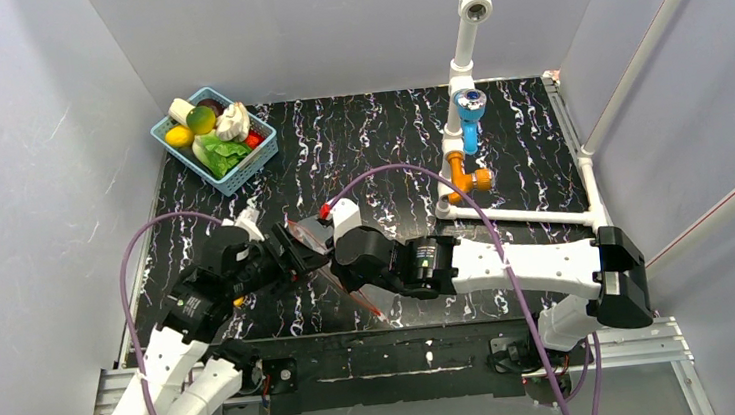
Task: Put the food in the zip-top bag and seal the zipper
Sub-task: Open the zipper of the food storage bag at the center of the board.
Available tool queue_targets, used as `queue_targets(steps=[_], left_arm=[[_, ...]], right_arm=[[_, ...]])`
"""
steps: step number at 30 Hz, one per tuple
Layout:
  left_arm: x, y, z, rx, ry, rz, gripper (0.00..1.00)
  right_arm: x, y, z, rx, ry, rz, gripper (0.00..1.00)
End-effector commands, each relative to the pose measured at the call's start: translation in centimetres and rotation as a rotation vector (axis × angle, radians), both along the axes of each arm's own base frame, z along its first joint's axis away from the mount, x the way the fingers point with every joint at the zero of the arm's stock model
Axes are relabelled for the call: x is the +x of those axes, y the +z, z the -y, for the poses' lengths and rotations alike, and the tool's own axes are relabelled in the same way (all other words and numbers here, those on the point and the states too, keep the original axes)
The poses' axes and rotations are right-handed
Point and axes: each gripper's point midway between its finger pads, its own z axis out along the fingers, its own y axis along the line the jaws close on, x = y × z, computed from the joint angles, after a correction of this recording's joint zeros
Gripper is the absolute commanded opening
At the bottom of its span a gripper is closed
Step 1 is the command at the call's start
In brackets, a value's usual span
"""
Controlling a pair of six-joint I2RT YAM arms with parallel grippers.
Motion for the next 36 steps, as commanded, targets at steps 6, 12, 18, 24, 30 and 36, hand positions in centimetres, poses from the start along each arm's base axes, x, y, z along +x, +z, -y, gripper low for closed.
queue_targets(steps=[6, 12, 18, 24, 30, 36], left_arm=[[-0.9, -2.5, 1.6, -0.003, -0.052, -0.022, 0.56], [-1.6, -2.6, -0.1, 0.048, -0.027, 0.022, 0.38], [-1.4, -2.2, -0.8, 0.119, -0.037, 0.034, 0.04], [-1.7, -1.8, -2.2, 0.192, -0.022, 0.032, 0.00], [-1.7, -1.7, -2.4, 0.274, -0.057, -0.042, 0.00], [-0.4, -1.3, 0.8, 0.140, -0.097, -0.028, 0.00]], right_arm=[[1.5, 2.6, 0.1, 0.060, -0.091, 0.046, 0.01], [3.6, 3.5, 2.8, -0.033, -0.184, 0.162, 0.01], [5.0, 4.9, 4.9, -0.094, -0.227, 0.268, 0.01], [7.7, 6.9, 8.8, -0.260, -0.329, 0.459, 0.01], [8.3, 9.9, 9.9, -0.338, -0.338, 0.556, 0.01], [6.9, 8.1, 7.4, -0.383, -0.275, 0.533, 0.01]])
